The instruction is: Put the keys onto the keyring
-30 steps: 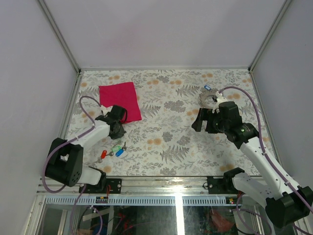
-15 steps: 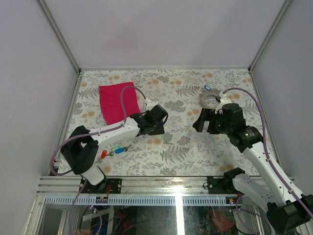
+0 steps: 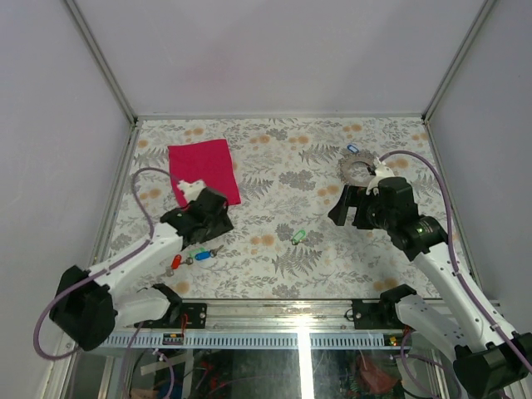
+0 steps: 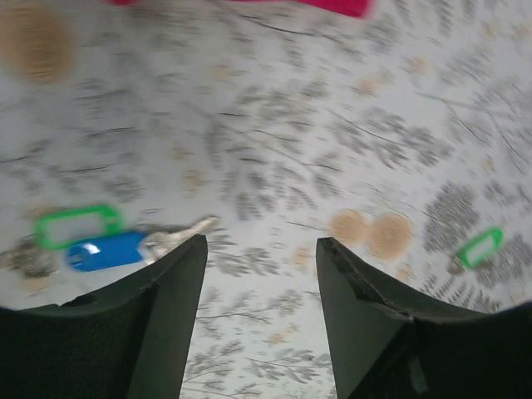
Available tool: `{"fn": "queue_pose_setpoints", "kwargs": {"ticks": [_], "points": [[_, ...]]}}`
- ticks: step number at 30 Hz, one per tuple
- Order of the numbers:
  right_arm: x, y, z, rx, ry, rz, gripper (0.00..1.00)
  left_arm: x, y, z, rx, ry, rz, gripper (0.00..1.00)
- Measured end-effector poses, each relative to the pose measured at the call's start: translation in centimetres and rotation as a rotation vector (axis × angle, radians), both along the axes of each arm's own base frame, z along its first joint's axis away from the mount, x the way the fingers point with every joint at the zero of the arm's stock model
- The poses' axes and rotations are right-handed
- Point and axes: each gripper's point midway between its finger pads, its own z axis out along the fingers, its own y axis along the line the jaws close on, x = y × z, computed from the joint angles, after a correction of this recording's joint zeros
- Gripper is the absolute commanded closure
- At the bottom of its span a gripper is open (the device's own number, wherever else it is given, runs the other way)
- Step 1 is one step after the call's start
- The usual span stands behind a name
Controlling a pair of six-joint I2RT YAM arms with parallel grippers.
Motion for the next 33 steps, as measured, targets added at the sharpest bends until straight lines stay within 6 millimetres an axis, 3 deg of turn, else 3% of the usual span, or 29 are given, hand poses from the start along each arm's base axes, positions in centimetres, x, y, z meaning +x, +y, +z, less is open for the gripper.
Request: {"fn": "queue_pose_setpoints", "kwargs": {"ticks": [3,5,10,20,29,33], "points": [[-0.1,0.0,-0.3,-0.002,0.008,0.000,0.00,-0.8,4.7,-0.4,0.005,0.022,0.149,0.42],[-0.1,0.0,-0.5,-0.003,0.012,0.000,0.01,-1.1,6.8,-0.4,0.016,0.034,0.220,0.41],[0.1,0.1,-0.9,-0.008,0.025,0.001,0.00,-1.5,9.6,-1.4,0.071,0.087,0.311,0.45],[0.2,0.1,-1.0,-0.010,0.031,0.001,0.00,-3.3,9.4,-5.1,0.128,0.243,0.258,0.50],[0.1,0.2,-1.1,-0.007,0.035,0.005,0.00,-4.7,8.7,-6.3,0.130,0.286,0.250,0.54],[0.2,0.3,-1.3,-0.008,0.043,0.007,0.00,-5.4,8.4,-6.8,0.129,0.302,0.241,0.62]]}}
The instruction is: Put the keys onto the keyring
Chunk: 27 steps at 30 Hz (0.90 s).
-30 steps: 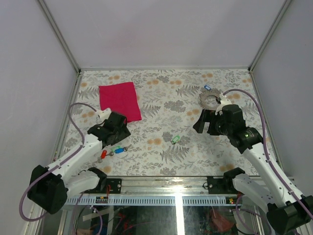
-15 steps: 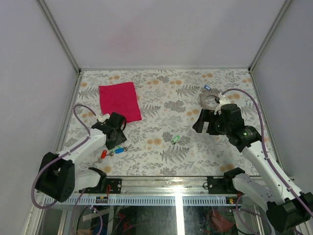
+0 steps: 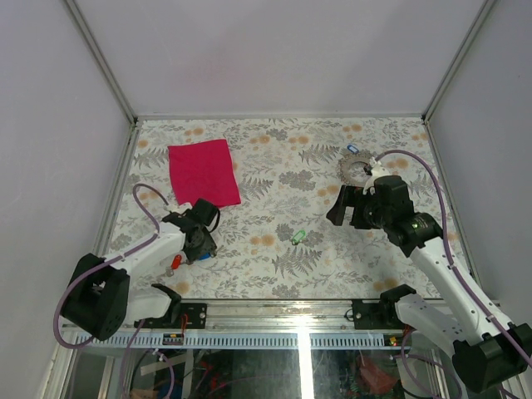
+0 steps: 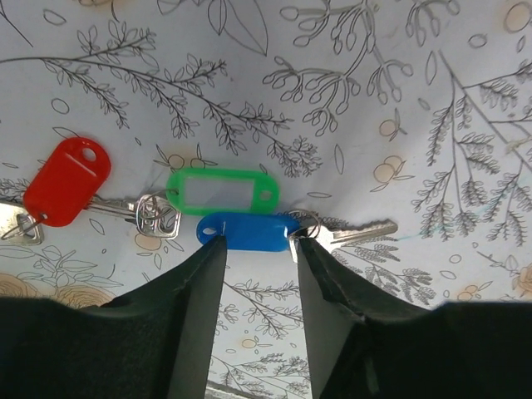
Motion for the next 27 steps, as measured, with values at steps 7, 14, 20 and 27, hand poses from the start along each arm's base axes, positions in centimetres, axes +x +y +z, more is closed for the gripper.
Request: {"fn": "queue_pose_setpoints", "kwargs": {"ticks": [7,14,20,27], "points": [[0.0,0.2,-0.1,0.006,0.008,0.009,0.00,-0.7,-1.1,-0.5,-0.020,0.010,-0.022,0.67],[0.0,0.3,-0.2,0.010,0.011,0.014,0.00,0.1,-2.8,-0.9,-0.037,-0.007,-0.060,0.70],[-0.1,0.4,-0.2,0.012,0.012,0.017,0.00,1.2,-5.8,-0.9,-0.050,-0.034,-0.146,0.72],[-0.1,0.4,-0.1,0.013,0.012,0.018,0.00,3.6,-12.5,-0.7,-0.055,-0.056,-0.318,0.76]]}}
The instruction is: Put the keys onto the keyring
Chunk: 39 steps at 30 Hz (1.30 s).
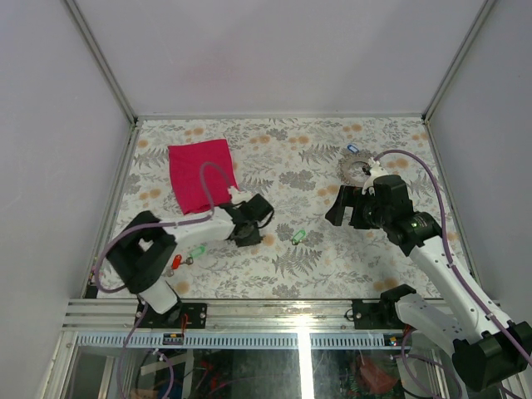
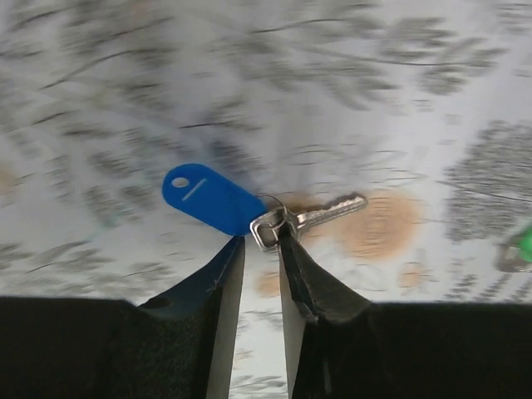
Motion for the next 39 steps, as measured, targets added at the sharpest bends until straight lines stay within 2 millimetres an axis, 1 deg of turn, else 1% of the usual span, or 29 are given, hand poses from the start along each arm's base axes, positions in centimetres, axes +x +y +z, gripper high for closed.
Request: {"fn": "queue_pose_setpoints", "kwargs": {"ticks": [2,4,6,7,9,11,12,14,16,19,21,23,24,25,26,27,28,29,31,33,36,37,39], "points": [[0.0,0.0,0.0,-0.001,0.000,0.000,0.00,0.5,-2.6,0.0,-0.004,-0.011,-0.064,0.77],[0.0,0.0,0.0,-0.002,0.000,-0.002,0.00,1.3,-5.7,0.1,-0.011,-0.024,-0.130,0.77],[-0.1,-0.1,-0.1,-0.005,0.003,-0.004,0.00,2.0,-9.4,0.2,-0.027,-0.045,-0.203,0.76],[-0.1,-0.2,-0.1,-0.008,0.004,-0.006,0.00,2.2,-11.2,0.3,-0.039,-0.057,-0.241,0.74],[-0.2,-0.4,-0.1,-0.015,0.003,-0.013,0.00,2.3,-13.9,0.4,-0.053,-0.075,-0.298,0.66],[-0.3,-0.6,0.0,-0.020,-0.005,-0.020,0.00,2.0,-15.4,0.7,-0.059,-0.088,-0.337,0.56],[-0.3,-0.7,0.2,-0.021,-0.012,-0.025,0.00,1.7,-15.8,1.0,-0.059,-0.096,-0.356,0.51],[-0.3,-0.8,0.4,-0.020,-0.023,-0.029,0.00,1.6,-15.7,1.8,-0.057,-0.117,-0.366,0.44],[-0.3,-1.0,0.6,-0.022,-0.033,-0.034,0.00,1.9,-14.9,3.4,-0.055,-0.158,-0.357,0.37],[-0.2,-1.1,0.7,-0.026,-0.038,-0.040,0.00,2.2,-12.3,7.2,-0.059,-0.254,-0.320,0.36],[-0.2,-1.1,0.7,-0.025,-0.038,-0.040,0.00,2.2,-10.4,9.6,-0.077,-0.310,-0.288,0.38],[-0.2,-1.0,0.7,-0.024,-0.039,-0.039,0.00,2.5,-8.0,11.3,-0.096,-0.350,-0.234,0.40],[-0.1,-1.0,0.6,-0.024,-0.037,-0.039,0.00,2.7,-6.6,11.7,-0.100,-0.359,-0.199,0.40],[-0.1,-1.0,0.6,-0.025,-0.034,-0.038,0.00,3.0,-4.9,11.6,-0.102,-0.361,-0.154,0.40],[-0.1,-1.0,0.5,-0.026,-0.031,-0.038,0.00,3.3,-2.5,11.2,-0.096,-0.355,-0.089,0.40],[0.0,-0.9,0.4,-0.027,-0.029,-0.038,0.00,3.3,-0.6,10.7,-0.085,-0.345,-0.043,0.40],[0.0,-0.9,0.3,-0.027,-0.027,-0.037,0.00,3.5,1.9,9.9,-0.076,-0.331,0.030,0.40],[0.1,-0.9,0.3,-0.028,-0.025,-0.037,0.00,3.3,4.6,9.0,-0.065,-0.311,0.105,0.40],[0.1,-0.9,0.2,-0.029,-0.023,-0.037,0.00,2.8,8.9,7.8,-0.055,-0.280,0.236,0.40],[0.1,-0.9,0.2,-0.030,-0.021,-0.036,0.00,2.0,12.7,6.9,-0.049,-0.253,0.375,0.40],[0.1,-0.8,0.1,-0.030,-0.019,-0.033,0.00,1.2,16.4,6.2,-0.037,-0.220,0.530,0.41],[0.1,-0.8,0.1,-0.028,-0.018,-0.030,0.00,0.9,17.3,6.1,-0.030,-0.207,0.572,0.41],[0.2,-0.7,0.1,-0.027,-0.020,-0.029,0.00,0.5,18.4,5.6,-0.012,-0.178,0.620,0.44]]}}
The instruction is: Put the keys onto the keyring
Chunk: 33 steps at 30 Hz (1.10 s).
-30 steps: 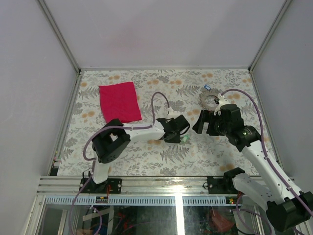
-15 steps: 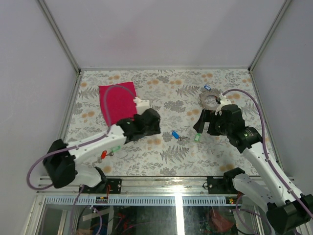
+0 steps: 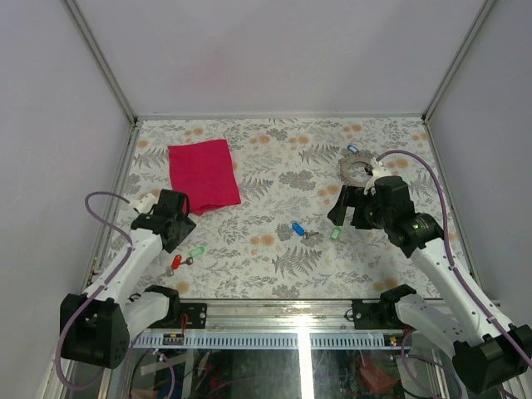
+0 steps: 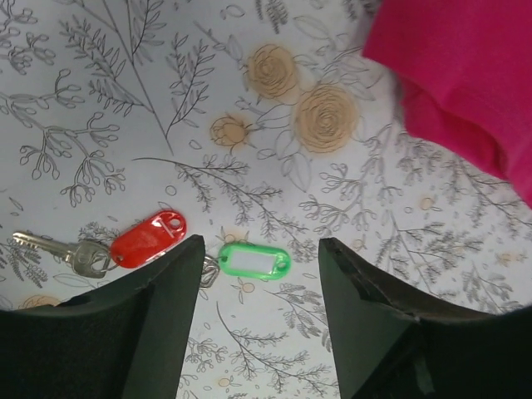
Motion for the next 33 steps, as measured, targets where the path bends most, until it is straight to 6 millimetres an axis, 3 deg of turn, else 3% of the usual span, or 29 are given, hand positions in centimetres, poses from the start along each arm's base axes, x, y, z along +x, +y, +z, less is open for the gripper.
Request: {"fn": "queue_pose_setpoints", "kwargs": {"ticks": [10,17,22,33], "points": [[-0.1,0.1,0.0,0.005,0.004,0.007,0.00,-2.1,-0.1,-3.9,-0.009,0.211,0.013,0.52],[-0.1,0.1,0.0,0.005,0.004,0.007,0.00,-3.4,-0.6,-5.0,-0.040,0.253,0.011,0.57],[-0.1,0.2,0.0,0.006,0.004,0.007,0.00,-4.4,-1.3,-5.6,-0.063,0.270,0.002,0.71],[0.1,0.4,-0.1,0.010,0.008,0.014,0.00,-4.2,-2.8,-5.6,-0.077,0.243,-0.042,1.00]]}}
